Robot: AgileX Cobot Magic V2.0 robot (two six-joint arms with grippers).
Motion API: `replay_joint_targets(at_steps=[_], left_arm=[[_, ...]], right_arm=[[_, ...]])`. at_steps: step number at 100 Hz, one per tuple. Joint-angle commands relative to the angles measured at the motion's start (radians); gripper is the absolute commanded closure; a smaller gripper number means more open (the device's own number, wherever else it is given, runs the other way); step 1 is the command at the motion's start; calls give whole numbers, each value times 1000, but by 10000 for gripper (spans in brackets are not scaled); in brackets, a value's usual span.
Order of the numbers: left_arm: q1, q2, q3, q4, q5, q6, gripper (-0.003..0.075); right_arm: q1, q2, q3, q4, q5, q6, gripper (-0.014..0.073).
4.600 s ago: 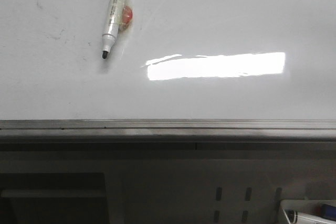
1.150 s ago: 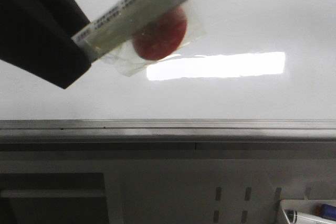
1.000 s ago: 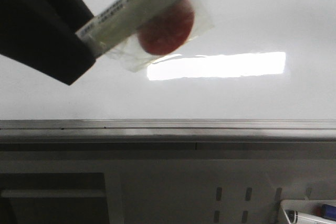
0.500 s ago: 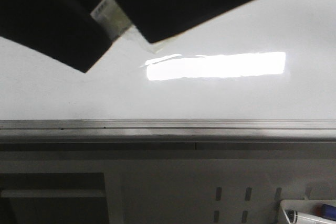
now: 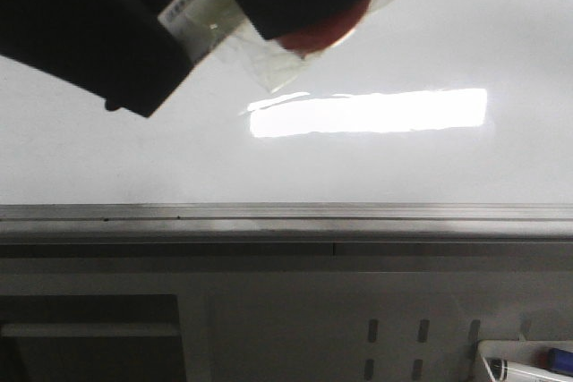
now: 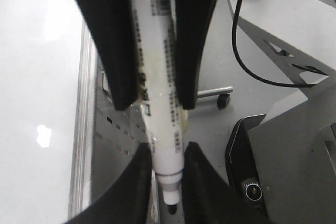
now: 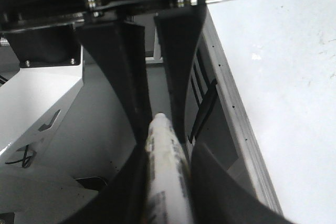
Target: Write number 4 on whiteboard
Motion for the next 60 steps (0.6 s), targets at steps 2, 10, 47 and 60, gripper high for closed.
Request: replay_joint_targets(at_steps=[2, 10, 47, 60], left_arm=[[-8, -20, -33, -92, -55, 12, 739], [-8, -20, -33, -111, -88, 10, 702], [24, -67, -15, -157, -181, -76, 316], [82, -136, 33, -198, -216, -81, 342]], right_arm=[[-1, -8, -34, 51, -35, -11, 629], [-1, -8, -34, 62, -44, -11, 629], [-7, -30, 0, 63, -134, -9, 631], [-35, -55, 55, 63, -180, -9, 637]])
